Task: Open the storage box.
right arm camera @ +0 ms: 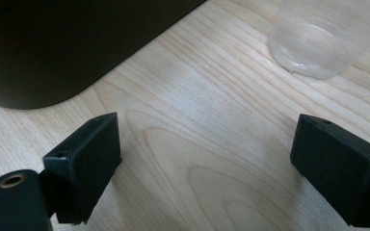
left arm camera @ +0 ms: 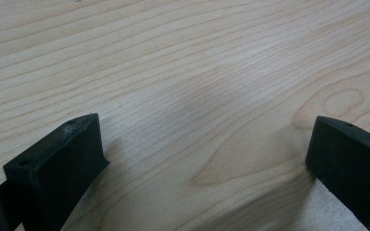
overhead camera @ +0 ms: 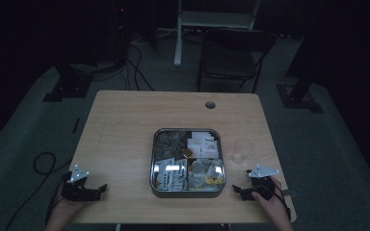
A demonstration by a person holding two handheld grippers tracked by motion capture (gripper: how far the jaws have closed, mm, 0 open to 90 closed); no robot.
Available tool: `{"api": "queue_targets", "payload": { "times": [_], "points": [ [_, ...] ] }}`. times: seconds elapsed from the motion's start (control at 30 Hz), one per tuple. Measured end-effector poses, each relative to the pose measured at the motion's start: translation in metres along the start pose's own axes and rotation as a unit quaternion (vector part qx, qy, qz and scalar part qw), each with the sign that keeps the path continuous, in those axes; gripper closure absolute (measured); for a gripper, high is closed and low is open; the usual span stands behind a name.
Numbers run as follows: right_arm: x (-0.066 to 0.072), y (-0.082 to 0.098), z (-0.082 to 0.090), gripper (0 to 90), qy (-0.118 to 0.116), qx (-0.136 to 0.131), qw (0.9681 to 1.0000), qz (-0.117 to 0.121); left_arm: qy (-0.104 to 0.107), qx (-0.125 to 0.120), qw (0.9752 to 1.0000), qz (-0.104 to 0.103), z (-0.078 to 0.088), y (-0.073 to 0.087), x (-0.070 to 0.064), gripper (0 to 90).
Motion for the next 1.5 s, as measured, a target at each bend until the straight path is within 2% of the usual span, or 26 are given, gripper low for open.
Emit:
{"api": "queue_targets", "payload": {
  "times": [0.67,0.97,1.13,1.33,1.5],
  "points": [
    [0.001,0.0,0.0,10.0,0.006,0.002,1.0,-0.006,-0.001,0.001,1.0,0.001,0.001,0.001,-0.001,1.2],
    [0.0,0.0,0.0,9.9,0.006,0.001,1.0,-0.006,-0.013,0.002,0.9999,0.005,0.001,-0.002,0.001,1.9],
    [0.0,0.0,0.0,9.9,0.006,0.001,1.0,-0.006,-0.006,0.007,0.9999,0.008,0.0,-0.003,0.001,1.9],
    [0.0,0.0,0.0,9.9,0.006,0.001,1.0,-0.007,0.012,0.006,0.9999,-0.002,-0.005,-0.009,-0.004,1.9],
    [0.0,0.0,0.0,9.9,0.006,0.001,1.0,-0.006,0.018,0.007,0.9998,-0.008,-0.007,-0.015,-0.007,1.9]
  ]
}}
Point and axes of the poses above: each handheld gripper's, and its own axes: z roughly backward along the jaws, y roughly out of its underside, x roughly to its left, the point moved 3 cm from there along -z, roughly forward along the jaws, and after that the axes turned 11 degrees about y, right-handed, at the moved point
